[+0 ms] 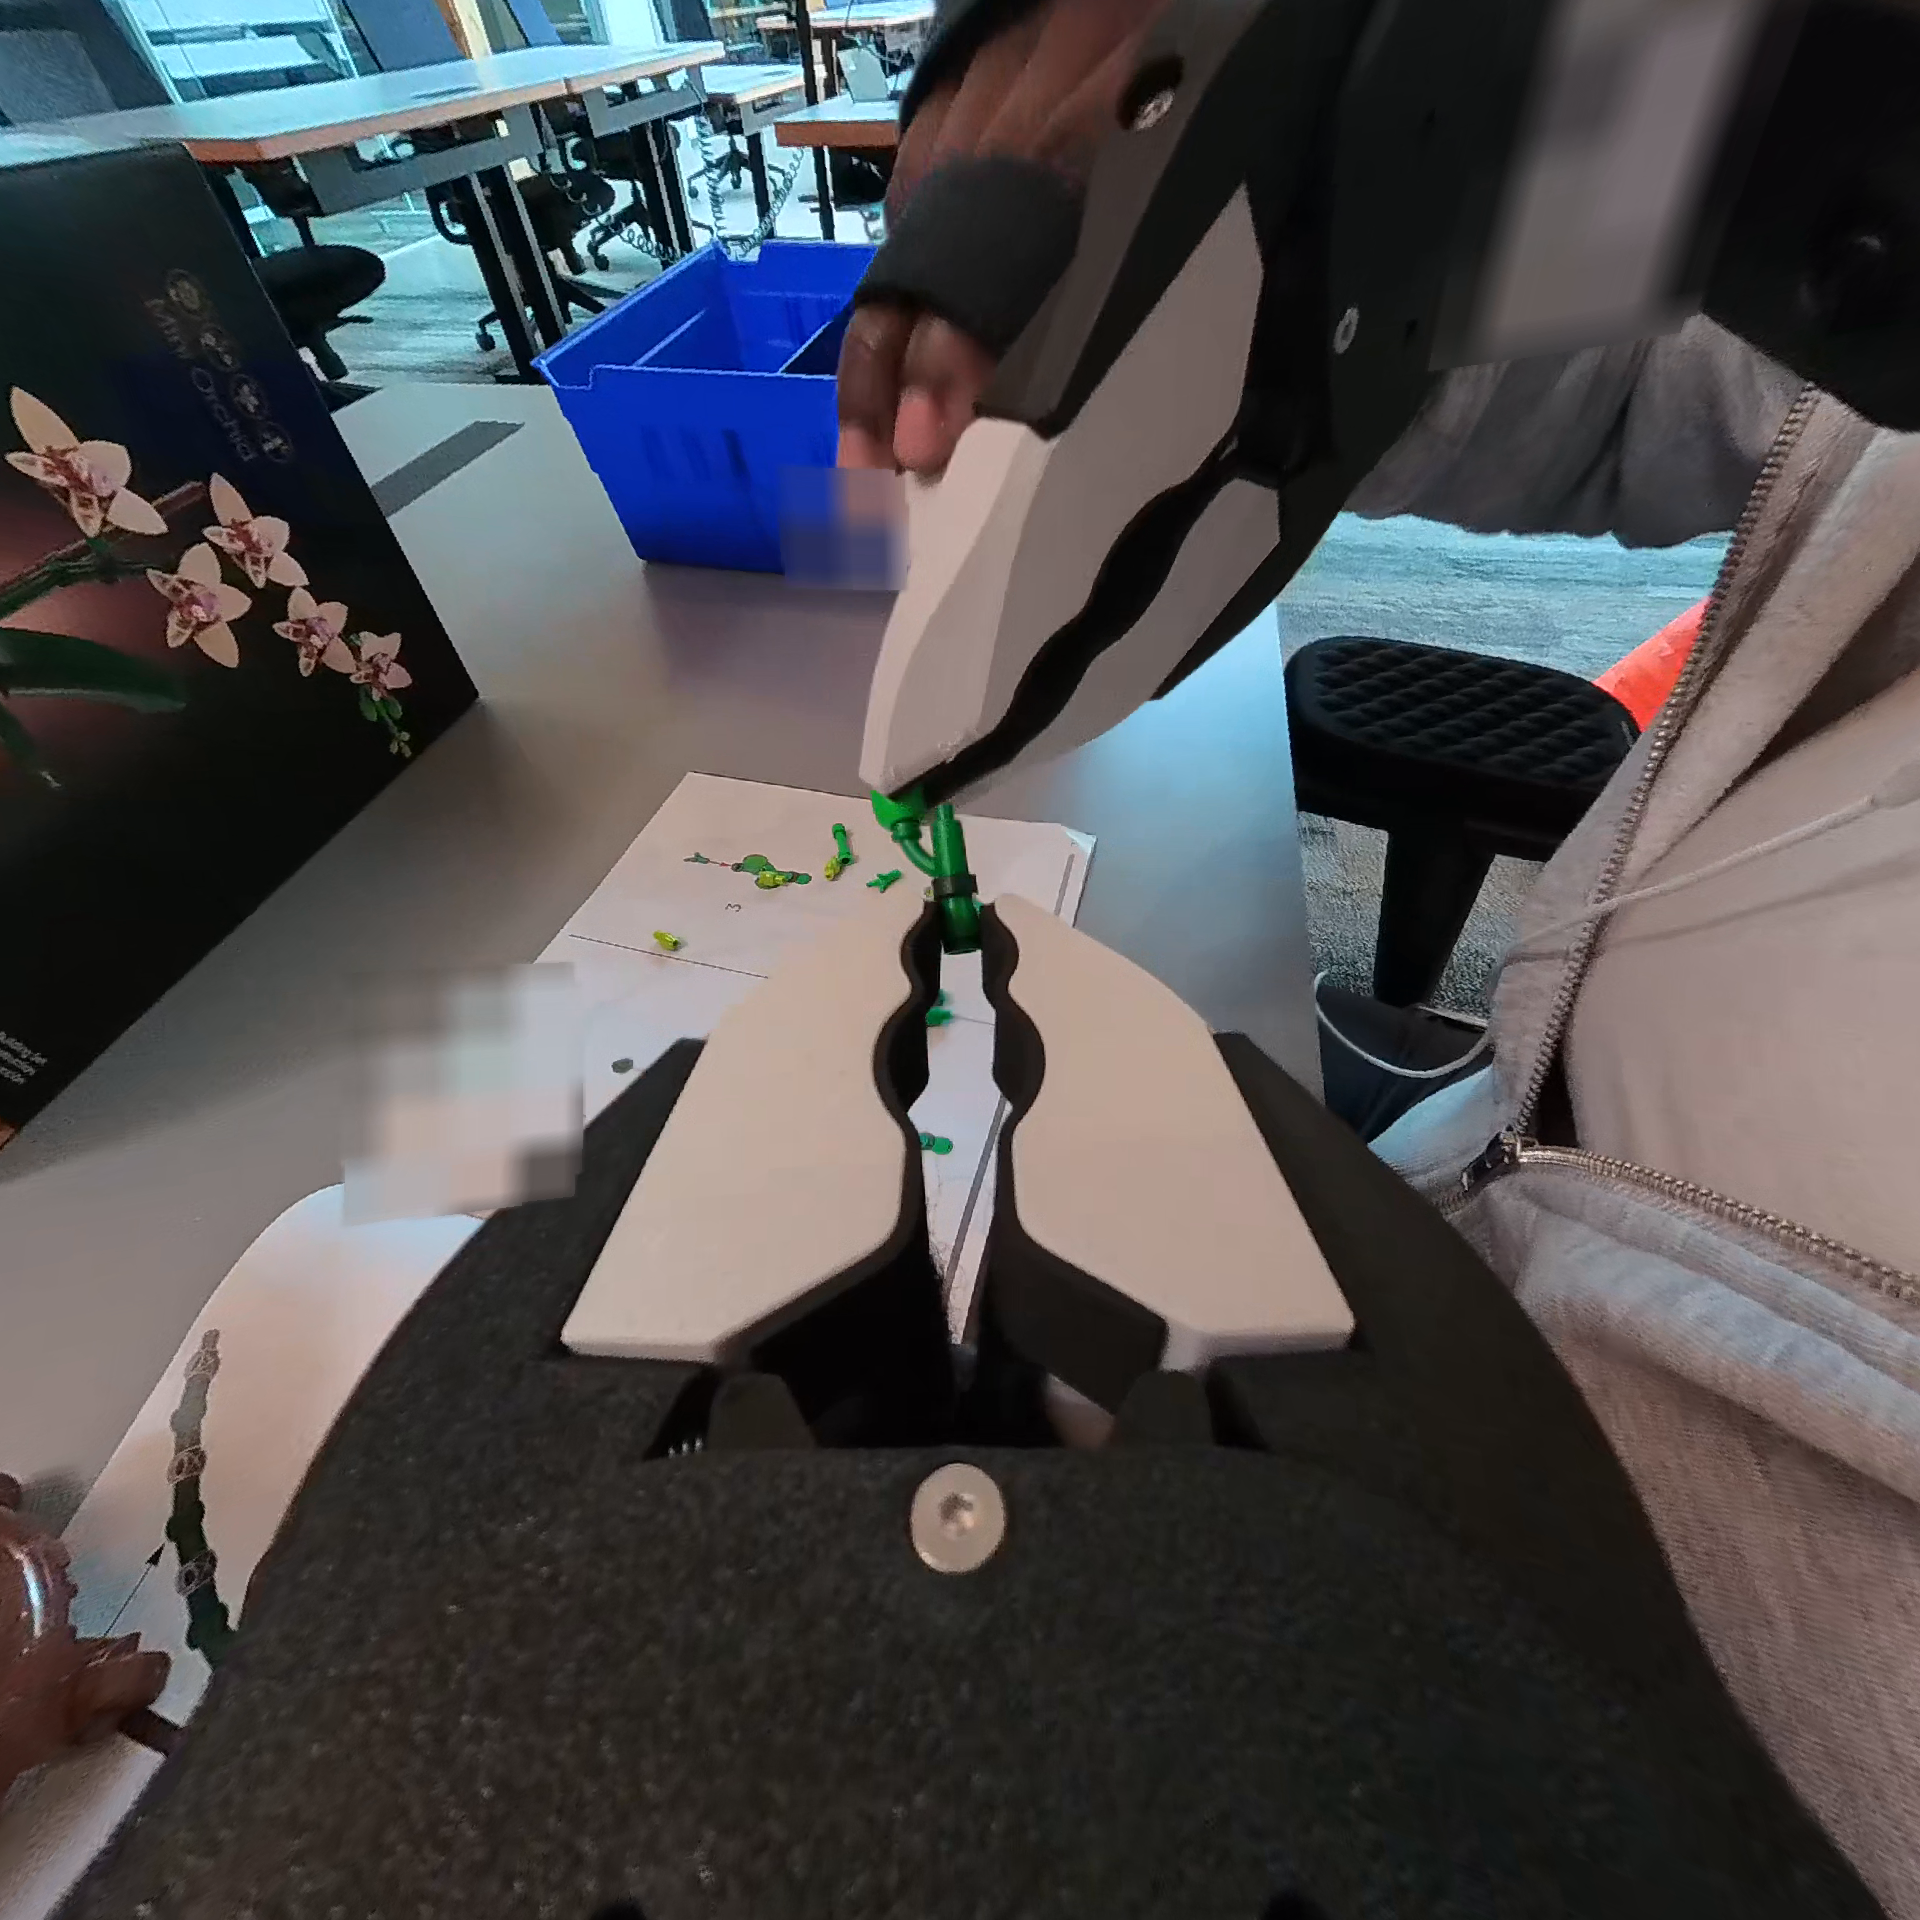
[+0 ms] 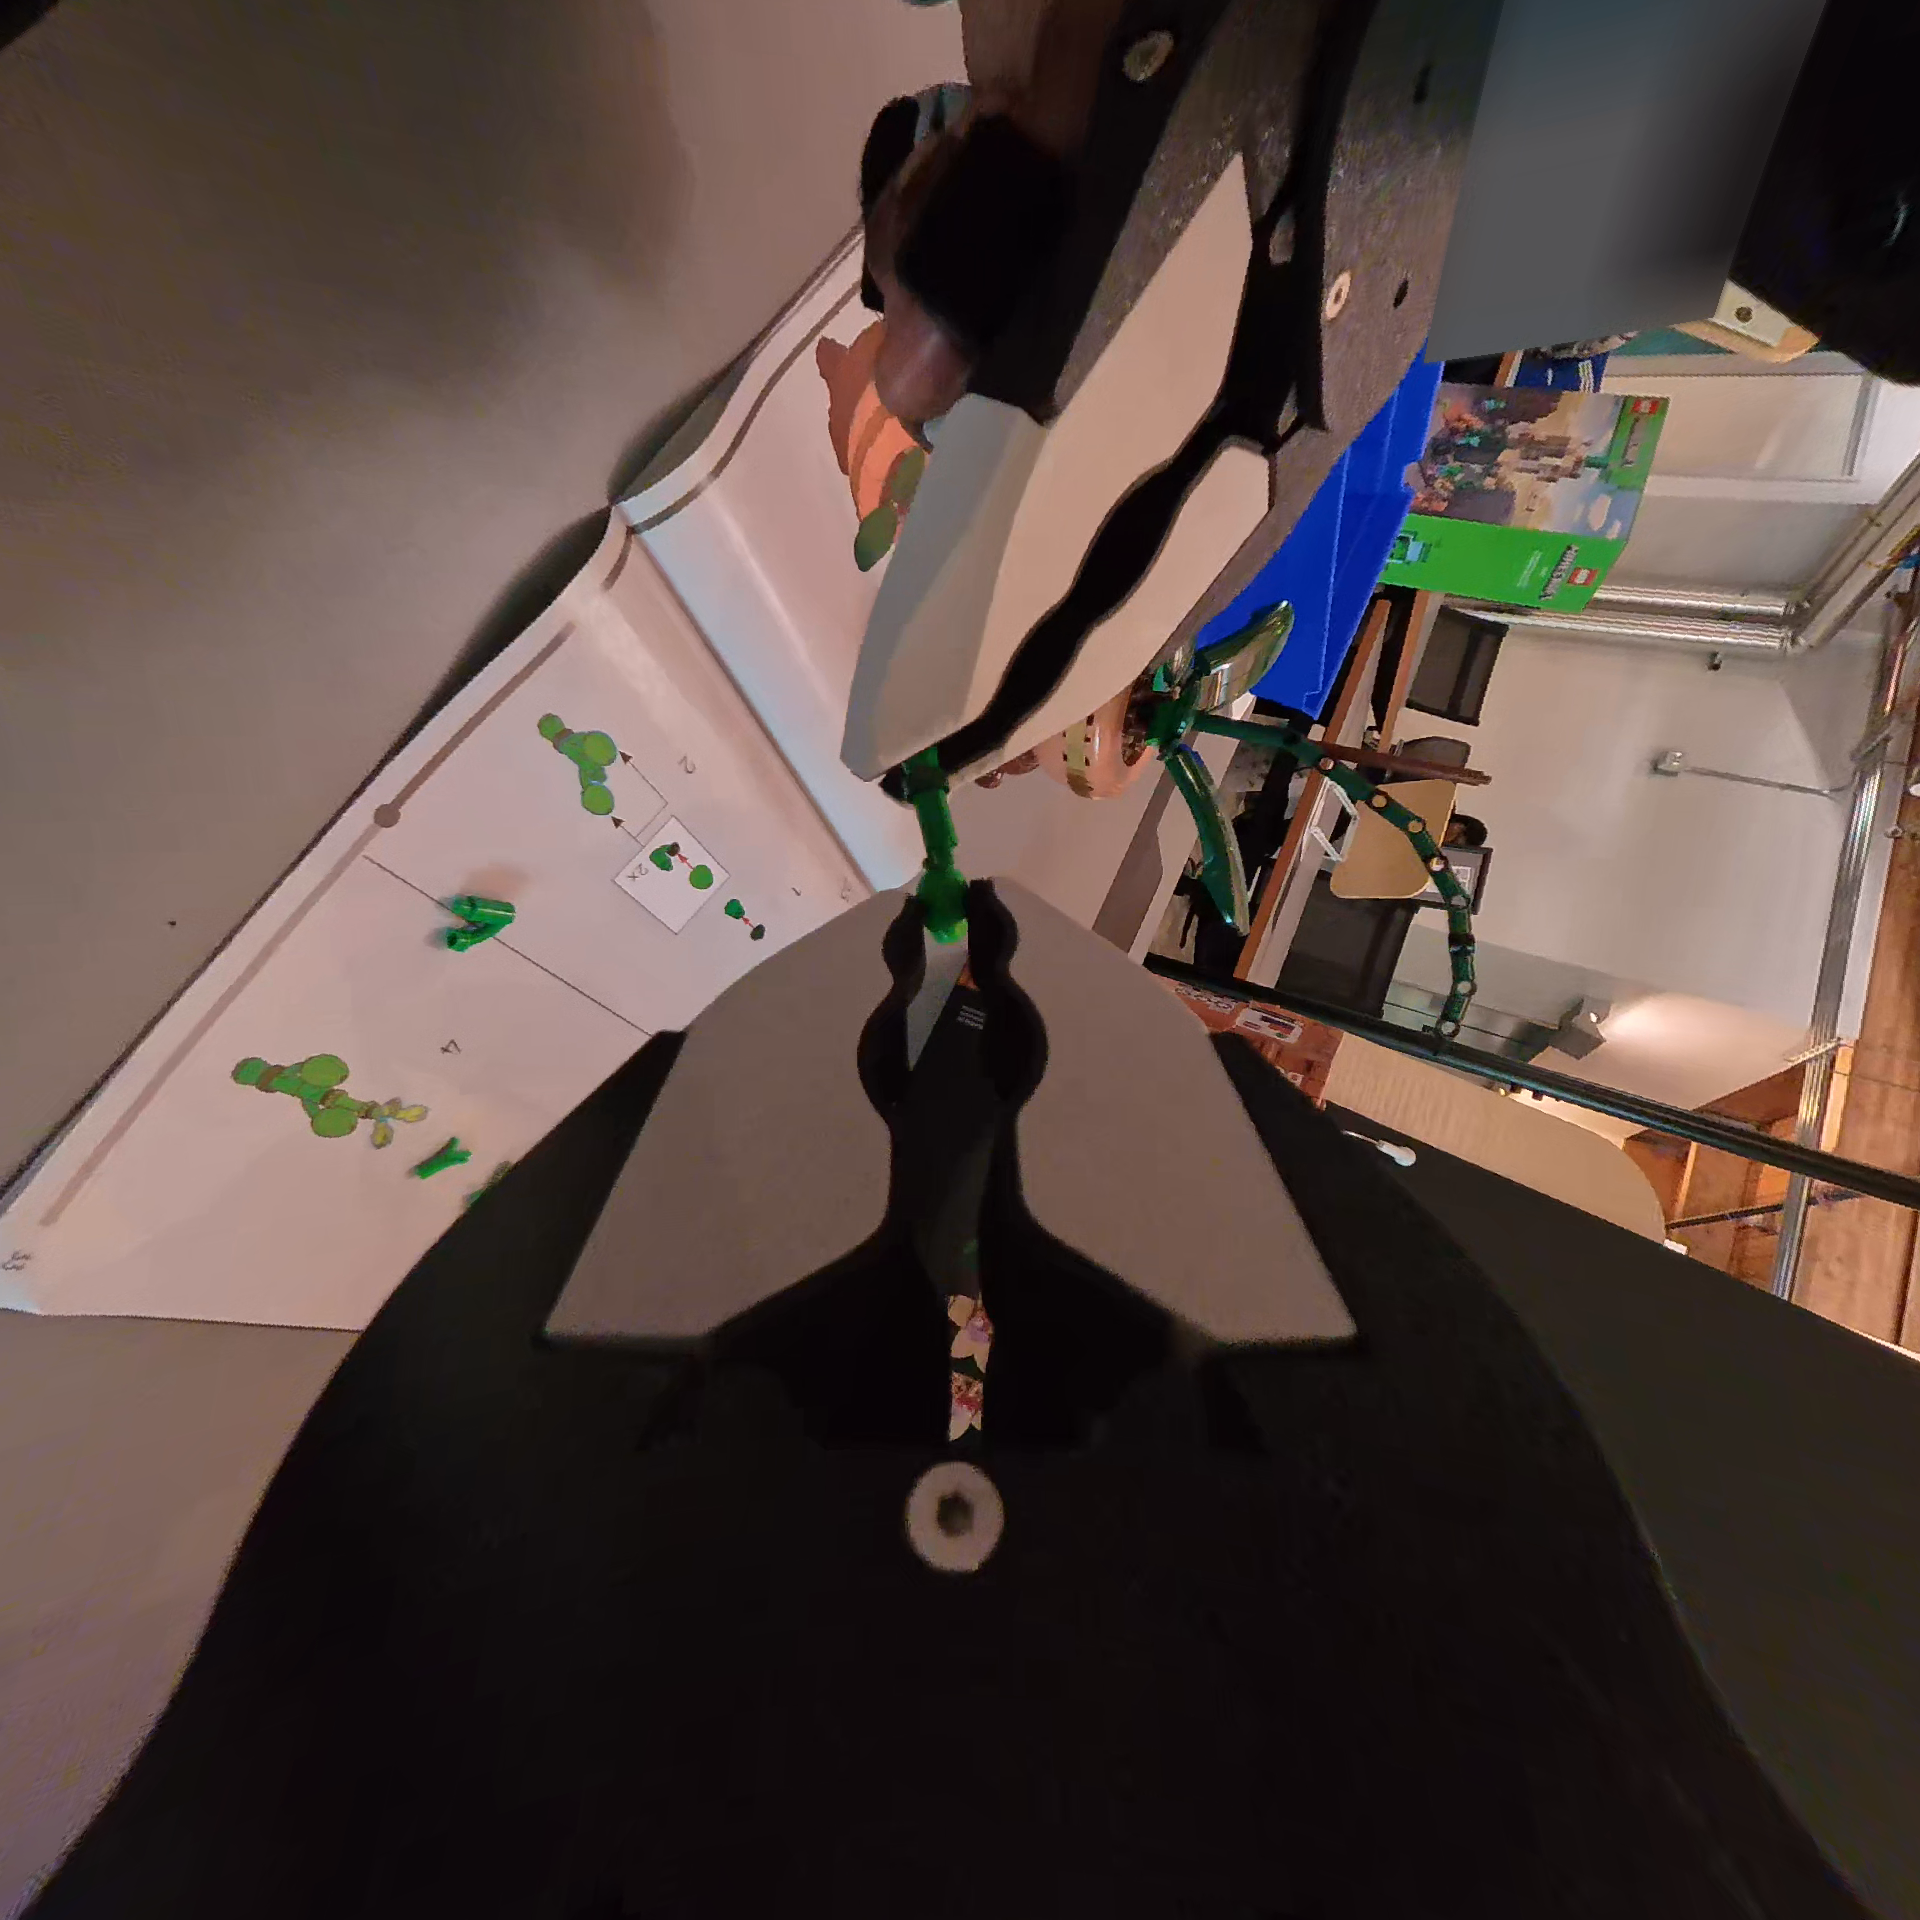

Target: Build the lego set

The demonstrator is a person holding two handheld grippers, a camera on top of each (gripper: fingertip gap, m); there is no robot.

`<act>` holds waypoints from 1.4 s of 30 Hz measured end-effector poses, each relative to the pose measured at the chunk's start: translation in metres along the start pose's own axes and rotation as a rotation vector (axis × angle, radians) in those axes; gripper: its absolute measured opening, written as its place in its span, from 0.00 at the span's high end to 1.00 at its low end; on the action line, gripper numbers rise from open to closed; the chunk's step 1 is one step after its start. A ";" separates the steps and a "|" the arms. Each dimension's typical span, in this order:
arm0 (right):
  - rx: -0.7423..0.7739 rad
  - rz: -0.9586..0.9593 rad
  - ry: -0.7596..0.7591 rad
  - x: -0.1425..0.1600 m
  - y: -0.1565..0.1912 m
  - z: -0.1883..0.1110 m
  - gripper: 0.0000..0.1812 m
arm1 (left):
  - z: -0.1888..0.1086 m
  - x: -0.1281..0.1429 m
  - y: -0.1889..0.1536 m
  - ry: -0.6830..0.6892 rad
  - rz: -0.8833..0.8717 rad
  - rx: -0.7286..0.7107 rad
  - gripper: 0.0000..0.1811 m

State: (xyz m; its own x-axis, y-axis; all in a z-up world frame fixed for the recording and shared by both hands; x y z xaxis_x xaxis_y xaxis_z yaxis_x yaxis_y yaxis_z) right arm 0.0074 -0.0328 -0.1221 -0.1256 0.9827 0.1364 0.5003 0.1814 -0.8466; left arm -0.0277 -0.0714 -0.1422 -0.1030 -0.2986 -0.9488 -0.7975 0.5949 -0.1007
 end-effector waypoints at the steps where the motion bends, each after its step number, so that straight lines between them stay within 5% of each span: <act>1: -0.002 -0.006 0.001 0.000 0.001 0.000 0.95 | 0.000 0.000 0.000 0.006 0.002 0.002 0.97; 22: -0.093 -0.090 0.050 0.002 0.020 0.011 0.95 | 0.013 0.013 0.004 0.126 -0.018 0.019 0.97; 42: -0.035 0.127 -0.066 0.006 0.010 0.004 0.95 | 0.008 0.005 0.004 -0.002 -0.002 0.038 0.97</act>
State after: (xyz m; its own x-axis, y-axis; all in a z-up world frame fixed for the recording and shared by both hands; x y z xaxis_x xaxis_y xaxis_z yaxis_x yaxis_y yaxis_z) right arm 0.0085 -0.0251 -0.1319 -0.1151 0.9933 -0.0061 0.5454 0.0581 -0.8362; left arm -0.0262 -0.0644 -0.1495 -0.1006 -0.2981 -0.9492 -0.7748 0.6220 -0.1133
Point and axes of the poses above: each gripper's, where its closed fingertips meet, z out along the fingers, x out of its underside, y = z × x across the jaws, the point moved 3 cm from there along -z, back along the fingers, and after that the axes turned 8 degrees about -z, right-handed, at the moved point
